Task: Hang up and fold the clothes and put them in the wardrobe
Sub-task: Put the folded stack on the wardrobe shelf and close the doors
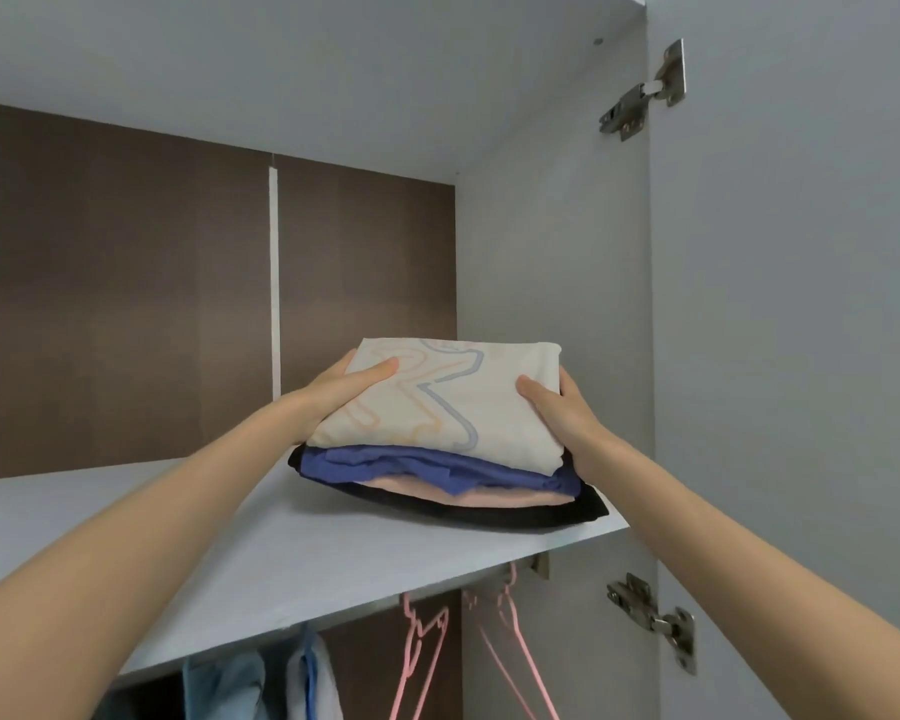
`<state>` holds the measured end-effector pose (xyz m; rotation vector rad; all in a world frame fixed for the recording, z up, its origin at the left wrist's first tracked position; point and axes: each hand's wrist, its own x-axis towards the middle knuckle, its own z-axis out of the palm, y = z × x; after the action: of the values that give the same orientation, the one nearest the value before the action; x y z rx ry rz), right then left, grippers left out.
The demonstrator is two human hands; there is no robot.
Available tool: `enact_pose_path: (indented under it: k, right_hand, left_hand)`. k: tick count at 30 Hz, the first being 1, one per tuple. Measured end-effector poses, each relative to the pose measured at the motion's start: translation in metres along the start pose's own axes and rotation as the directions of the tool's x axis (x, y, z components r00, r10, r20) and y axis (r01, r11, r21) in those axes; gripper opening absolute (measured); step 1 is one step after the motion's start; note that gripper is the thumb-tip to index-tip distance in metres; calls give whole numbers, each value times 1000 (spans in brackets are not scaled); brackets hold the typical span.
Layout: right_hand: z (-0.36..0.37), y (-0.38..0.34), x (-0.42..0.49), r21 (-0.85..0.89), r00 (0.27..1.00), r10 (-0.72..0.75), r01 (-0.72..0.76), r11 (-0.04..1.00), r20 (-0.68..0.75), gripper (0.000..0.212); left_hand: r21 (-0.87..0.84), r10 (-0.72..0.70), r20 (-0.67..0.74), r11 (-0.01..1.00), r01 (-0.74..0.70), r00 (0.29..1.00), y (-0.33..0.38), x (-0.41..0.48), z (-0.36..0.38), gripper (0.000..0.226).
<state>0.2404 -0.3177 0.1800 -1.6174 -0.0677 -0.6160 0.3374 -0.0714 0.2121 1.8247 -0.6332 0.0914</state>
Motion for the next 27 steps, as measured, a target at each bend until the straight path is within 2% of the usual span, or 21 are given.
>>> enact_pose_path:
  k: [7, 12, 14, 16, 18, 21, 22, 24, 27]
  right_hand:
    - [13, 35, 41, -23, 994, 90, -91, 996, -57, 48]
    - [7, 45, 49, -94, 988, 151, -152, 984, -15, 65]
    - [0, 44, 48, -229, 984, 176, -168, 959, 15, 68]
    - [-6, 40, 45, -478, 985, 172, -166, 862, -33, 71]
    - [-9, 32, 36, -576, 998, 30, -57, 816, -56, 70]
    - [-11, 22, 21, -507, 963, -247, 268, 819, 110, 59]
    - [-13, 21, 16, -496, 940, -280, 341, 799, 197, 54]
    - [-15, 23, 9, -516, 898, -245, 414, 750, 364, 49]
    - [-19, 28, 2, -575, 840, -190, 495, 651, 509, 66]
  left_hand:
    - [129, -180, 115, 978, 165, 977, -49, 59, -2, 79]
    - [204, -314, 96, 935, 290, 944, -60, 72, -2, 95]
    - [292, -322, 51, 910, 294, 945, -59, 70, -2, 91]
    - [421, -246, -65, 872, 250, 967, -57, 67, -3, 80]
    - [545, -99, -180, 819, 183, 979, -52, 58, -3, 66]
    - [596, 71, -210, 800, 70, 975, -39, 37, 1, 54]
    - [598, 97, -194, 800, 39, 976, -34, 28, 5, 53]
    - [633, 100, -142, 774, 12, 985, -28, 7, 17, 53]
    - [746, 2, 15, 665, -13, 1000, -33, -25, 31, 66]
